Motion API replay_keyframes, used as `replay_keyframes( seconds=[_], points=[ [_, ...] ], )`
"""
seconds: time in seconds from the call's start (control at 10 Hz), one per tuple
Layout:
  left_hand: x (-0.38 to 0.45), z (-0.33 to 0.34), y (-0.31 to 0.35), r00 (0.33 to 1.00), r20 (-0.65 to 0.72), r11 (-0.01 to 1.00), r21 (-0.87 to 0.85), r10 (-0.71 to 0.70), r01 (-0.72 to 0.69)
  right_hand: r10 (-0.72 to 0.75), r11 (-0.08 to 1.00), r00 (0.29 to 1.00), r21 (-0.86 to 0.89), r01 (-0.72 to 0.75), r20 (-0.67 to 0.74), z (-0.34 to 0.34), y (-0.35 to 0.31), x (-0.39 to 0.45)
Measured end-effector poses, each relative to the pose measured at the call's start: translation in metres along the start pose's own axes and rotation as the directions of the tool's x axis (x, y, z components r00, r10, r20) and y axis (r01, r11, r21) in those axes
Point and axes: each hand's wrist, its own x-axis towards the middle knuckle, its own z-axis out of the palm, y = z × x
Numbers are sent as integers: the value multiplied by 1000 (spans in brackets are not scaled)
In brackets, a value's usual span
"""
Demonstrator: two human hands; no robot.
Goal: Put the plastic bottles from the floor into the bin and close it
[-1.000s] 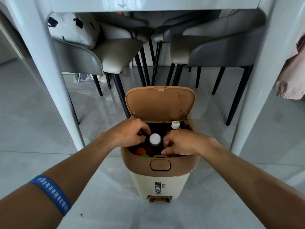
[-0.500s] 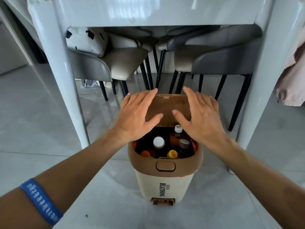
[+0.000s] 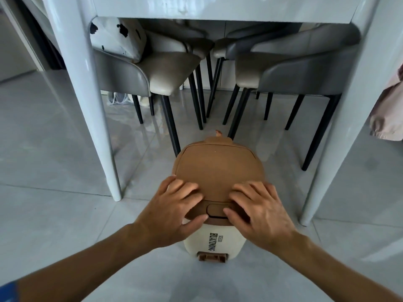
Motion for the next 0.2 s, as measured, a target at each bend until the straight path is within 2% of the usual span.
replay_keyframes(
  seconds=[0.2],
  points=[
    [0, -4, 3, 999, 14, 999, -34, 38, -38, 43, 996, 999, 80, -44, 7, -4, -2, 4]
  ],
)
